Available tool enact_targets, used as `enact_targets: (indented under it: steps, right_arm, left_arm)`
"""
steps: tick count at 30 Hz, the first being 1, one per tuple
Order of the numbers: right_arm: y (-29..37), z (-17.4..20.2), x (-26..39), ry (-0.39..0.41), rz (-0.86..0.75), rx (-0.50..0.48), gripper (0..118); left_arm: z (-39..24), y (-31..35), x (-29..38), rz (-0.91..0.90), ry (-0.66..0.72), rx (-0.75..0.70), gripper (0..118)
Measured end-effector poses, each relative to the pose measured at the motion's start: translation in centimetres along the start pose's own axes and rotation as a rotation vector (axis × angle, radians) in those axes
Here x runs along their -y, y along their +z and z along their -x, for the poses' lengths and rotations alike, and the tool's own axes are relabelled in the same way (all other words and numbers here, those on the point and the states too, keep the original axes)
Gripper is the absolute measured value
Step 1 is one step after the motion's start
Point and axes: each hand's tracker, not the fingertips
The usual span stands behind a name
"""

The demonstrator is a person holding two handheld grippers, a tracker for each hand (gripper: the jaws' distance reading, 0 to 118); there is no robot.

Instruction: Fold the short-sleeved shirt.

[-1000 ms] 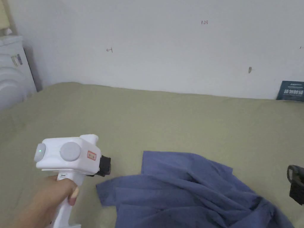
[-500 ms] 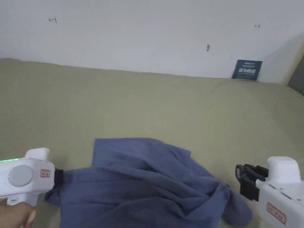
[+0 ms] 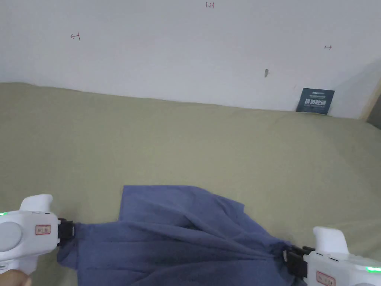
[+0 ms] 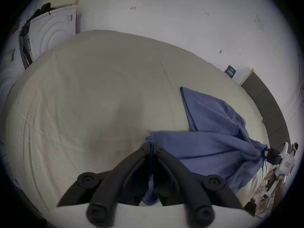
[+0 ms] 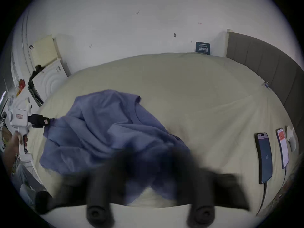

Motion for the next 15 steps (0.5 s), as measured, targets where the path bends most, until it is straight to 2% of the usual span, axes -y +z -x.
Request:
enact_targets:
  steps: [3,8,15]
  right_arm:
    - [1.3,-0.1,-1.0,-0.013,-0.01,-0.029,16]
    - [3.5,0.7,-2.7,0.031,-0.094,-0.037,16]
    - [6.2,1.2,-6.6,0.017,-0.25,-0.046,16]
  left_arm:
    - [-0.2,1.4,-1.0,-0.035,0.004,0.031,3]
    - [-0.4,3.8,-3.0,-0.133,-0.012,0.06,3]
    - [-1.5,8.2,-6.2,-0.29,-0.023,0.115,3]
